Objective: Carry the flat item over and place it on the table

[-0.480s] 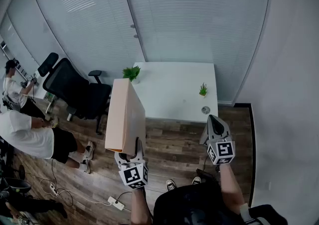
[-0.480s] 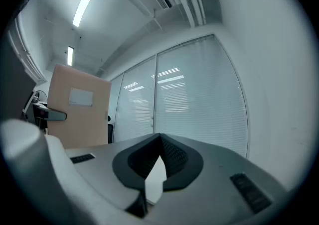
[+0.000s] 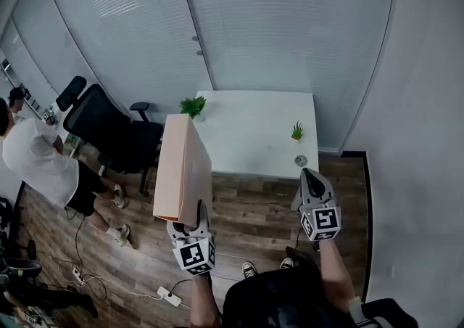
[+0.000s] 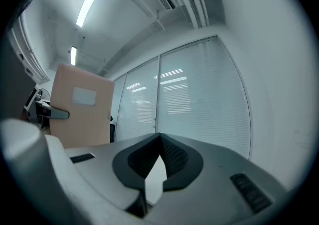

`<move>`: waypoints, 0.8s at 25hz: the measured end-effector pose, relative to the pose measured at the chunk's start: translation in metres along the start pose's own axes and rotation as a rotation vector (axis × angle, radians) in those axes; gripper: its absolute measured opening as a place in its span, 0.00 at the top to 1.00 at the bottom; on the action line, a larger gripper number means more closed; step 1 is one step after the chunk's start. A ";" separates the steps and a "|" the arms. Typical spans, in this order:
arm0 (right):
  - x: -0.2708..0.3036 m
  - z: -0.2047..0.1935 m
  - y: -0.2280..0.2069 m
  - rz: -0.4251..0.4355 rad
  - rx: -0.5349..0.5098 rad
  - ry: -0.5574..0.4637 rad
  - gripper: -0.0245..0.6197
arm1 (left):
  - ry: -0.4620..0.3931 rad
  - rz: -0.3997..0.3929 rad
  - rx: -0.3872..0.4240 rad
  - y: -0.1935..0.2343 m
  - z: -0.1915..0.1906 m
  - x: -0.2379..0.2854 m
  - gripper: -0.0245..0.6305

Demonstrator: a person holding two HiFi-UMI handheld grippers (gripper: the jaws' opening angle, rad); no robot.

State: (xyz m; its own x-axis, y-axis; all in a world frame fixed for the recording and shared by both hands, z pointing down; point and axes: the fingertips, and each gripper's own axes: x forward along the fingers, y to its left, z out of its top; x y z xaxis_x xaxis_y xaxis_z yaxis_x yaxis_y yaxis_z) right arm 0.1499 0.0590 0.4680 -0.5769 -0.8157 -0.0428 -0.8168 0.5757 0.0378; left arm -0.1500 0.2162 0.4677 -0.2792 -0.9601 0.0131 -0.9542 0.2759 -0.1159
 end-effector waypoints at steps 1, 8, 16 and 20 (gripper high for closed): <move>0.000 0.001 0.002 0.003 -0.008 -0.001 0.96 | -0.002 0.000 0.000 0.001 0.000 0.000 0.55; 0.008 0.000 0.012 -0.010 -0.022 0.003 0.96 | -0.002 -0.013 -0.008 0.013 -0.004 0.007 0.55; 0.033 -0.003 0.037 -0.034 -0.050 0.020 0.95 | -0.017 -0.065 0.005 0.040 -0.014 0.036 0.55; 0.043 -0.002 0.044 -0.045 -0.083 0.026 0.96 | -0.030 -0.107 0.015 0.045 -0.014 0.055 0.55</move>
State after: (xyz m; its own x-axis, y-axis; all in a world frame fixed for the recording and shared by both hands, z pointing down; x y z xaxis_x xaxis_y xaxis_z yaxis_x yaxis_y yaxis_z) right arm 0.0897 0.0493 0.4700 -0.5380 -0.8427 -0.0203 -0.8382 0.5322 0.1195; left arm -0.2099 0.1761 0.4773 -0.1722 -0.9851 -0.0035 -0.9765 0.1712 -0.1307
